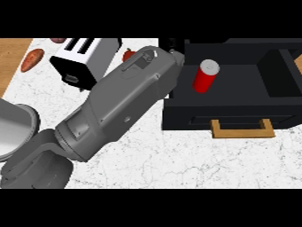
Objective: Pick up the can, place it into the drawer and close the drawer
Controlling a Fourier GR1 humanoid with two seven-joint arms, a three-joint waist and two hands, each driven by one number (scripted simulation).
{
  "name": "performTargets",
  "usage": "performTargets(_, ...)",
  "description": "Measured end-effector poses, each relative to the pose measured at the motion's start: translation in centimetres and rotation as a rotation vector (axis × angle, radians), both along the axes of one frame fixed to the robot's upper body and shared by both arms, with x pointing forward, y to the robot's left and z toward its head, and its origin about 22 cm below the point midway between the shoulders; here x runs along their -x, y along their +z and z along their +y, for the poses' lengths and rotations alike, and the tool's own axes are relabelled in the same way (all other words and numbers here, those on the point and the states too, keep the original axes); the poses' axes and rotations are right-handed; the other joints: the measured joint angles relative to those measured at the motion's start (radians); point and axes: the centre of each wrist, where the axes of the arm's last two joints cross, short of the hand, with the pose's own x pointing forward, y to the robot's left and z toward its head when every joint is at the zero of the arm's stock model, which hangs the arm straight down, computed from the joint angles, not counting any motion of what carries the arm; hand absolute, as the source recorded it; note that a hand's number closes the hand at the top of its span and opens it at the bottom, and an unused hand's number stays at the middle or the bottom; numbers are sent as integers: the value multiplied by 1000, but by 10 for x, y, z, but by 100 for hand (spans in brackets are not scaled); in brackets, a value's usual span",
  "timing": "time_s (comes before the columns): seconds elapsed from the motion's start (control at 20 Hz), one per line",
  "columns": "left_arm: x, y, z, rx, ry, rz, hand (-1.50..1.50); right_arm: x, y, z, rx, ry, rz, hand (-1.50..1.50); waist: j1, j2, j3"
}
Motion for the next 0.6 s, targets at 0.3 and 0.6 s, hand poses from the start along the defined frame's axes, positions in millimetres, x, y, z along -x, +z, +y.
performTargets(0.3, -4, 3, 6, 0, 8, 23, -150, -47, -9, 31, 120, -22, -19, -150, 19, -5, 0)
performTargets(0.6, -7, 0, 19, -11, 21, 26, -150, -95, -21, 59, 269, -32, -17, -150, 33, -9, -1)
